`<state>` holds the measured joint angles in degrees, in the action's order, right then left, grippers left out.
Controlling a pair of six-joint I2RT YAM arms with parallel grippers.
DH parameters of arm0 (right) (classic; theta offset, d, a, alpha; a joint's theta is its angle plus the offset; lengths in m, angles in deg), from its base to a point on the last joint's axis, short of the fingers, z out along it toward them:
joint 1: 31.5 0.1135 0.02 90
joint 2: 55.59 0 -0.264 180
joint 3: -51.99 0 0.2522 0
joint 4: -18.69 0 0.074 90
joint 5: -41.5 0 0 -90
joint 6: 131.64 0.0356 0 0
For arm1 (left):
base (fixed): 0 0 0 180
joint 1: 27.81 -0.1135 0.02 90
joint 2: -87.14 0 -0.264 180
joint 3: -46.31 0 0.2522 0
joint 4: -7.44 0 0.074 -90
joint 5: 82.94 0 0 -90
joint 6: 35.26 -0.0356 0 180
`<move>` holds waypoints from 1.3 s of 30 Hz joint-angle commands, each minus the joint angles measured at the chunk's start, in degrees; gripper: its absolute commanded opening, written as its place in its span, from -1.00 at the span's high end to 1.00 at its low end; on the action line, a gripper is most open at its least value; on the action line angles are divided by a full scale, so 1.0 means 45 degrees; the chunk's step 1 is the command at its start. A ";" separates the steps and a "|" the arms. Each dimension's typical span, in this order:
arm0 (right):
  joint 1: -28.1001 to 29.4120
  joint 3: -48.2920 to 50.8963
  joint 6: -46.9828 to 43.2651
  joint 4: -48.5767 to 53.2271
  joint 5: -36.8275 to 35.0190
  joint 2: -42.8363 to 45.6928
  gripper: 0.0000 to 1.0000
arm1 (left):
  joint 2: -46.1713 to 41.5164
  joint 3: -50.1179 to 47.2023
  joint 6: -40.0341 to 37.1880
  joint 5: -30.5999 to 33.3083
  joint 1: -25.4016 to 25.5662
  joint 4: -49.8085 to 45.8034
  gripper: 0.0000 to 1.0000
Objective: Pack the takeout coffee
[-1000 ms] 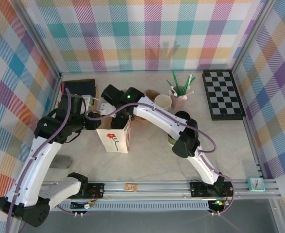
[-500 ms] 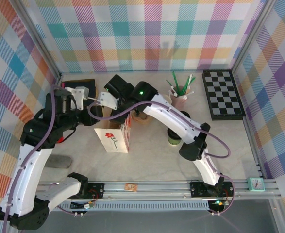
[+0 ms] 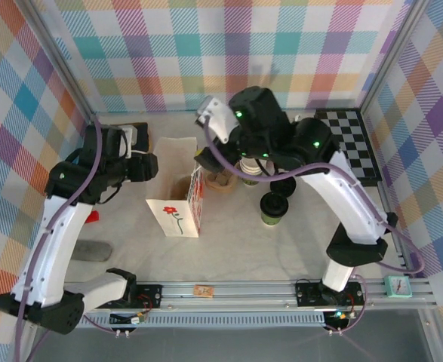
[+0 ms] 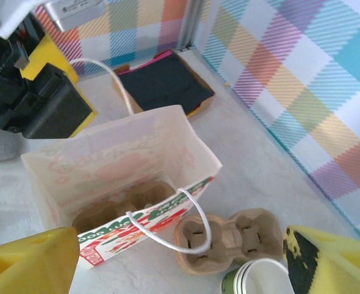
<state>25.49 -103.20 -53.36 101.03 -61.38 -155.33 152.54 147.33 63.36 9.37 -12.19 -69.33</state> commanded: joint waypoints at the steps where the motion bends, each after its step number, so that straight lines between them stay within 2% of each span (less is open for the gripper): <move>1: -0.0194 0.0393 0.2345 0.0822 0.0238 -0.0524 -0.71 | 0.0405 0.0550 -0.0402 0.0208 -0.0679 -0.0503 -0.43; 3: -0.0200 0.0372 0.3099 0.1338 0.0682 -0.0726 -0.69 | 0.0762 0.0477 -0.0526 -0.0307 -0.1087 -0.0588 -0.42; 6: -0.0203 0.0650 0.4204 0.1694 0.1403 -0.1154 -0.55 | 0.1026 0.0120 -0.0397 -0.1291 -0.1185 -0.0258 -0.38; 11: -0.0271 0.1652 0.5138 0.1286 0.1387 -0.1574 -0.41 | 0.0804 -0.0709 0.0296 -0.2491 -0.1156 0.0488 -0.16; 13: -0.0379 0.1835 0.5421 0.1081 0.1467 -0.1705 -0.39 | 0.0843 -0.1004 0.0388 -0.2775 -0.1024 0.0585 -0.13; 18: -0.0499 0.2200 0.6141 0.0841 0.1170 -0.1331 -0.35 | 0.1259 -0.1495 0.0610 -0.2384 -0.0678 0.0832 -0.10; 23: -0.0912 0.4070 0.6523 -0.0005 0.1164 0.0361 -0.35 | 0.1735 -0.0972 0.0740 -0.1993 -0.0395 0.0664 0.31; 27: -0.1119 0.4489 0.6221 -0.0336 0.1117 0.0965 -0.37 | 0.2090 -0.0707 0.0797 -0.2265 -0.0316 0.0916 0.63; 31: -0.2130 0.4645 0.6153 -0.0988 0.1665 0.1107 -0.38 | 0.2397 -0.0921 0.1006 -0.2192 -0.0107 0.1239 0.97; 39: -0.3981 0.4563 0.5945 -0.2674 0.1382 0.1312 -0.42 | 0.1522 -0.0906 0.0947 -0.1426 0.0433 0.1850 1.00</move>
<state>8.71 -82.78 -26.00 94.23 -54.65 -150.13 162.44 142.53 67.58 1.63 -10.97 -63.47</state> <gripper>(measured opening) 0.704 0.060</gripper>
